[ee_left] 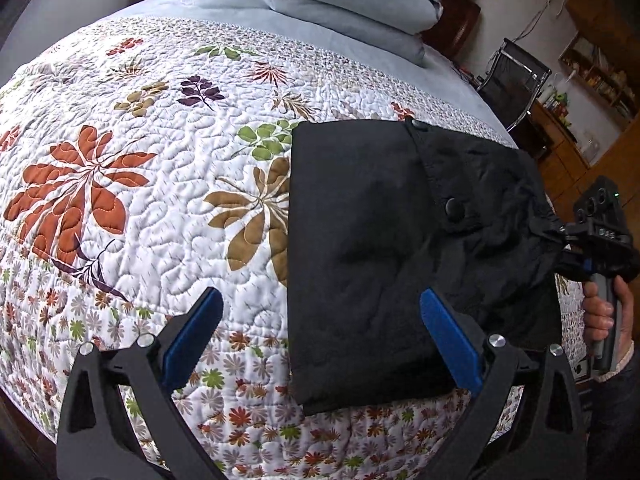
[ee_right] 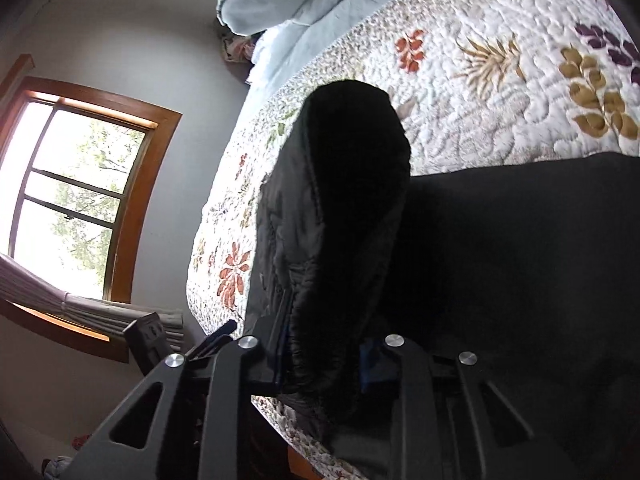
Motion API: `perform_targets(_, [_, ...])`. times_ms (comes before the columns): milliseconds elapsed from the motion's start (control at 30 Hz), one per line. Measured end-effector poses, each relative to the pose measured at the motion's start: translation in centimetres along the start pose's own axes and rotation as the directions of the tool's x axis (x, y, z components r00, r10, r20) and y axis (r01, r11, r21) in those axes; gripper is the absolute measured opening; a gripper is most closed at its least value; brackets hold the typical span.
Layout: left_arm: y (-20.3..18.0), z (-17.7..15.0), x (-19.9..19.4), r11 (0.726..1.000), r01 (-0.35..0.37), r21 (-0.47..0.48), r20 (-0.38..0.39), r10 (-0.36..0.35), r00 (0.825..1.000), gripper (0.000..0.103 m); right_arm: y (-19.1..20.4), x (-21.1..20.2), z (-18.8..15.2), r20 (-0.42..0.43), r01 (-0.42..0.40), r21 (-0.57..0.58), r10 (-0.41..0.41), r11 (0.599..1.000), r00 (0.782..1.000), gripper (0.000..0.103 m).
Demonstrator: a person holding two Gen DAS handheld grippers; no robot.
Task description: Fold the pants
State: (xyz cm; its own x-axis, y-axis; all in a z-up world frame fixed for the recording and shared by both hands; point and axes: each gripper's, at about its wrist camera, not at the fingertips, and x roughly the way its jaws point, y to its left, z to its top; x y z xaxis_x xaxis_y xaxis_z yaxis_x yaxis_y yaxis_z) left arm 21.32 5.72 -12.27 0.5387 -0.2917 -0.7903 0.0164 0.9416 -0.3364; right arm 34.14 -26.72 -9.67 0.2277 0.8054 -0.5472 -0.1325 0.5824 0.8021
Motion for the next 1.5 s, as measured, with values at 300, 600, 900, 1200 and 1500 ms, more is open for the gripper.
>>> perform_targets(300, [-0.7, 0.7, -0.4, 1.0, 0.005, 0.01, 0.009, -0.005, 1.0, 0.099, 1.9, -3.6, -1.0, 0.048, -0.001, -0.028, 0.002, 1.0, 0.999, 0.024])
perform_targets(600, [-3.3, 1.4, -0.3, 0.997, 0.018, 0.069, 0.017, -0.019, 1.0, 0.099, 0.8, -11.1, -2.1, 0.16, 0.023, 0.0, -0.022, 1.0, 0.987, 0.024])
perform_targets(900, [-6.0, 1.6, 0.4, 0.991, 0.019, 0.134, 0.008, -0.02, 1.0, 0.099, -4.0, -14.0, -3.9, 0.186, 0.056, 0.082, -0.07, 0.995, 0.98, 0.024])
perform_targets(1200, [-7.4, 1.4, 0.7, 0.982, -0.007, 0.188, 0.006, 0.006, 1.0, 0.099, -6.9, -13.9, -4.7, 0.183, 0.038, 0.131, -0.061, 0.991, 0.981, 0.024])
perform_targets(1500, [-8.4, 1.1, 1.1, 0.975, -0.02, 0.223, 0.003, 0.02, 1.0, 0.099, -7.8, -13.6, -5.5, 0.182, 0.043, 0.156, -0.071, 0.987, 0.981, 0.024])
